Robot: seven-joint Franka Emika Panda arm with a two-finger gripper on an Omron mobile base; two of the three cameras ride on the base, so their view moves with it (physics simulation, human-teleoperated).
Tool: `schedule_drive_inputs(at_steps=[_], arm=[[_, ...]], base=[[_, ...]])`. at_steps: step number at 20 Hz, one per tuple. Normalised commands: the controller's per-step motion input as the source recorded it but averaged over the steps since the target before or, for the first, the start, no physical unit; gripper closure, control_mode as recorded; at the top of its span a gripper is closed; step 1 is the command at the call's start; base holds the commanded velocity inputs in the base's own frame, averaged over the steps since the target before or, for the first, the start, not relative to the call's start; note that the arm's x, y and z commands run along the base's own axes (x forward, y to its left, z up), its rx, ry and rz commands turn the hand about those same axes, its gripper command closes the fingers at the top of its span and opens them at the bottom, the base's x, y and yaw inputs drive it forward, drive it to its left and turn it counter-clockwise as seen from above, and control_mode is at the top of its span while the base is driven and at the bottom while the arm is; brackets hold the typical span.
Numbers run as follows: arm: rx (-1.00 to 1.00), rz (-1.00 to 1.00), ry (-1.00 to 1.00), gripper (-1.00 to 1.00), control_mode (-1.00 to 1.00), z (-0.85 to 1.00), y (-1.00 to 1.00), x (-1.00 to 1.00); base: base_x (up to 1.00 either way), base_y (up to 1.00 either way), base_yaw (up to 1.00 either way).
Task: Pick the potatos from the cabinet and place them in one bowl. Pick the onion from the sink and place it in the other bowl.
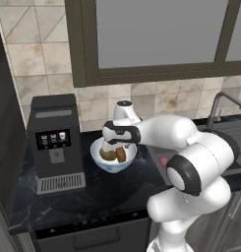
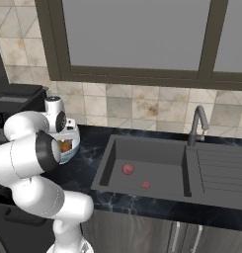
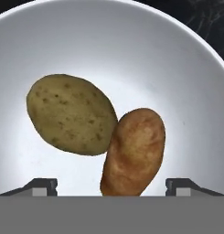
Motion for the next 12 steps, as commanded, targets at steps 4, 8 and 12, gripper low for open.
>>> schedule_drive_inputs(at_steps=[4, 8, 12], arm=[[0.00, 0.00, 0.00, -1.00, -1.00, 0.00, 0.00, 0.00], [0.00, 0.00, 0.00, -1.00, -1.00, 0.01, -0.04, -0.02], [0.00, 0.00, -0.01, -1.00, -1.00, 0.17, -0.08, -0.13]], base=[[0.00, 0.00, 0.00], [0.00, 0.00, 0.00], [0.00, 0.00, 0.00]])
